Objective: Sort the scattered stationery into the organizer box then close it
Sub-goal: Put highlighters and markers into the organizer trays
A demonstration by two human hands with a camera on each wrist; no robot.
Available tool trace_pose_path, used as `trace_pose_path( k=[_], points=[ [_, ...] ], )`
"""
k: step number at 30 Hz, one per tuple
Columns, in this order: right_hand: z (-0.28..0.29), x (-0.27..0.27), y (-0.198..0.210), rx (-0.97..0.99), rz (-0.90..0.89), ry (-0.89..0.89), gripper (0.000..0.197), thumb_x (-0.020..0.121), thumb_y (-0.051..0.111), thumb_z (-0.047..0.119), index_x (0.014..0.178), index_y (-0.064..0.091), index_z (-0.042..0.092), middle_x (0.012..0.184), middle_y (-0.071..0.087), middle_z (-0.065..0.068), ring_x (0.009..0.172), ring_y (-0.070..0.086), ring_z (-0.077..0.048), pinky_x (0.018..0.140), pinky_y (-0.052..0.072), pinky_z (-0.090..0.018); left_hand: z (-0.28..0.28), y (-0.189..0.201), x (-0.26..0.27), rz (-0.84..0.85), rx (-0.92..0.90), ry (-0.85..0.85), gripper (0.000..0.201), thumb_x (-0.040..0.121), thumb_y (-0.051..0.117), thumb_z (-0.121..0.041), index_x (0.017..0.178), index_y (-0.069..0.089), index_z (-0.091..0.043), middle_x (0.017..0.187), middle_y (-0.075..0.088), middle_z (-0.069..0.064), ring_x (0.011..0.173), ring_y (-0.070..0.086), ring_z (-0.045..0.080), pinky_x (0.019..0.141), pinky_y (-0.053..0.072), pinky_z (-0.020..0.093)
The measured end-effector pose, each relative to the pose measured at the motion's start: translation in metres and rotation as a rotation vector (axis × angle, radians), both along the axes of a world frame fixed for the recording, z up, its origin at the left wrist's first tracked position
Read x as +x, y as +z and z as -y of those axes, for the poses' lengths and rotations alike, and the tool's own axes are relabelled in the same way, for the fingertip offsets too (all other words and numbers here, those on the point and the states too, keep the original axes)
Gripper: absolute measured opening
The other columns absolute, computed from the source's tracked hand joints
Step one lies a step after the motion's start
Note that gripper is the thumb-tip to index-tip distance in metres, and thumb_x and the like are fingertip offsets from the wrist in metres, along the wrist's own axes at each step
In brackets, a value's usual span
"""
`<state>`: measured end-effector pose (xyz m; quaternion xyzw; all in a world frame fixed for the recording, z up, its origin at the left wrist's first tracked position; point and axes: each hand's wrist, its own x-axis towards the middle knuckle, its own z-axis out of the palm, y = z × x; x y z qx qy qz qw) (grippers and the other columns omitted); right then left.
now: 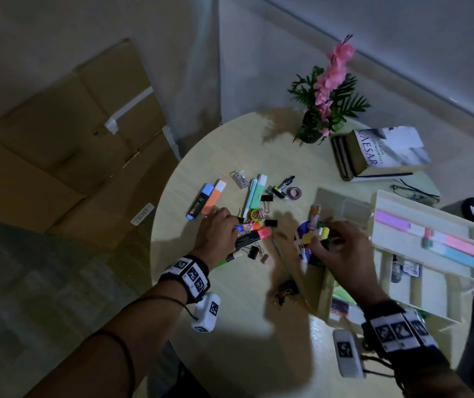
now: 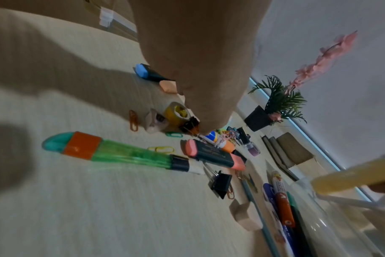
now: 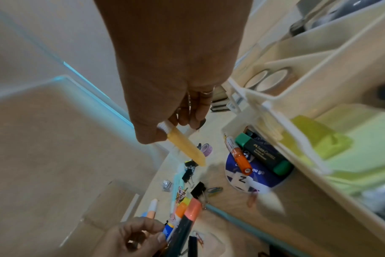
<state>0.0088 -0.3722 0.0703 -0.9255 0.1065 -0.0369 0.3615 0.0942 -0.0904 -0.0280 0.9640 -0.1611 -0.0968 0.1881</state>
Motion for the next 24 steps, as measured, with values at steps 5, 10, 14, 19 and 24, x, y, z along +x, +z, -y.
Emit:
trace_pose_path(
  k=[5,10,14,19,24],
  points=[
    [-0.001,-0.04,0.008,0.209,0.003,-0.108,0.025,0.079,0.087,0.005,0.08,0.065,0.015,0.071,0.071,0.001,0.069,0.067,-0.012,0.057,0.046,-0.01,-0.001,0.005,-0.002,-0.04,0.038,-0.038,0.02,0.092,0.071,-0.027,0.111,0.071,-0.024,0.1,0.071,-0.003,0.1,0.059,0.023,0.083,0.051,0.04],
    [0.005,-0.059,0.004,0.281,-0.014,-0.07,0.019,0.083,0.085,0.015,0.086,0.068,0.023,0.078,0.072,0.005,0.075,0.07,-0.015,0.067,0.059,-0.031,0.004,0.008,-0.006,-0.018,0.077,-0.062,0.021,0.089,0.074,-0.026,0.11,0.073,-0.024,0.097,0.071,-0.003,0.097,0.06,0.024,0.083,0.051,0.042],
    [0.016,-0.067,0.013,0.262,0.039,-0.076,0.012,0.09,0.08,0.018,0.095,0.071,0.024,0.082,0.072,0.011,0.076,0.07,-0.01,0.066,0.057,-0.022,0.004,0.015,-0.014,0.046,0.029,-0.069,0.019,0.086,0.07,-0.025,0.103,0.073,-0.017,0.091,0.068,0.005,0.092,0.062,0.03,0.078,0.05,0.042],
    [0.052,-0.073,0.027,0.255,0.056,-0.131,0.013,0.094,0.077,0.024,0.106,0.074,0.017,0.087,0.077,0.004,0.079,0.074,-0.014,0.068,0.06,-0.03,0.005,0.029,-0.034,0.151,-0.123,-0.032,0.024,0.094,0.054,-0.032,0.104,0.068,-0.017,0.093,0.064,0.002,0.089,0.058,0.026,0.078,0.05,0.043],
    [0.098,-0.082,0.039,0.195,0.092,-0.177,0.028,0.092,0.079,0.033,0.115,0.073,0.018,0.093,0.074,0.0,0.082,0.071,-0.015,0.072,0.059,-0.027,0.045,0.054,-0.065,0.185,-0.31,-0.145,0.022,0.101,0.054,-0.03,0.112,0.067,-0.017,0.104,0.063,0.0,0.099,0.058,0.024,0.084,0.047,0.039]
  ],
)
